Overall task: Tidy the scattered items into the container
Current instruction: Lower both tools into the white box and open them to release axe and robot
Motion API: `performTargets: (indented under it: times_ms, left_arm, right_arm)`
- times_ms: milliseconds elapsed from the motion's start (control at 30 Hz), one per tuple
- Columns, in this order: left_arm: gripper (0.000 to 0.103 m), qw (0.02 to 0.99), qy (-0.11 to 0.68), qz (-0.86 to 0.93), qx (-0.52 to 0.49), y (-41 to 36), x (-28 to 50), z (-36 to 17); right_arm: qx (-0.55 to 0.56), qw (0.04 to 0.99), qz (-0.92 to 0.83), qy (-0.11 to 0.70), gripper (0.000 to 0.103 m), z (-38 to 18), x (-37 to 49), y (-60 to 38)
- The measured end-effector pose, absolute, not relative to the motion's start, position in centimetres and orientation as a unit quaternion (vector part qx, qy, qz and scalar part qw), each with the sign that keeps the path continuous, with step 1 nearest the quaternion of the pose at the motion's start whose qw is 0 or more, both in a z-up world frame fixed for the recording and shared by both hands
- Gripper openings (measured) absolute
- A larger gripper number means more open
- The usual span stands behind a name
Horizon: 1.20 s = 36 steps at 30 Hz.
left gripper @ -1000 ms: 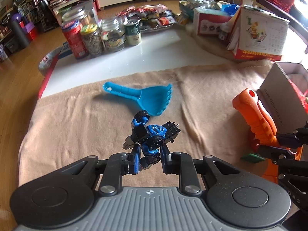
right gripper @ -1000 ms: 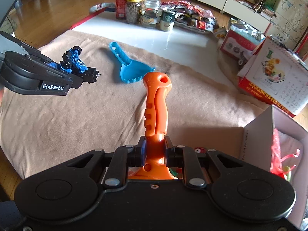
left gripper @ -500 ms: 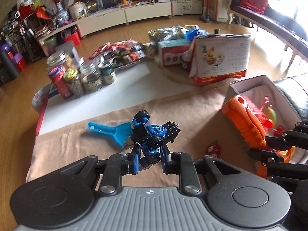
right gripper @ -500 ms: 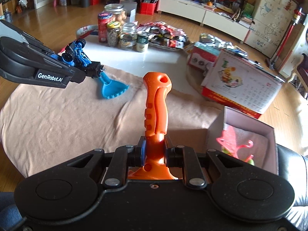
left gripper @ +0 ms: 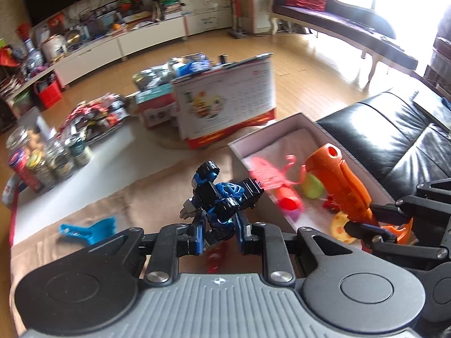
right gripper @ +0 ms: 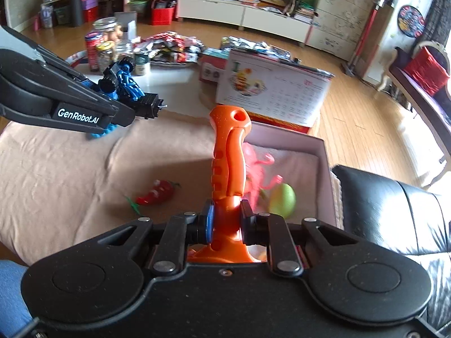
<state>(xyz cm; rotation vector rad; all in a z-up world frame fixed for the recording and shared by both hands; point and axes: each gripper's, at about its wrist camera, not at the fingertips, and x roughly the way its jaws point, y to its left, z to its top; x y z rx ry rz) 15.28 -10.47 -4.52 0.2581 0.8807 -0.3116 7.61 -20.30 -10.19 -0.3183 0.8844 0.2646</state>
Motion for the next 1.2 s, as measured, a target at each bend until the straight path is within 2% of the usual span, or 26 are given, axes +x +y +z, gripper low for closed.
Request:
performTargets:
  times_ms: [467,1200]
  left_arm:
    - [0.022,0.861,0.432,-0.225,0.145,-22.6,15.6,-6.6]
    - [0.022,0.818,0.501,-0.237,0.154,-25.3,17.9,-12.8]
  right_arm:
    - [-0.099,0.879,0.091,0.457,0.017,-12.2,7.1,-29.3]
    - [-0.070,0.853,0.119,0.504,0.017,-12.1,9.4,-32.7]
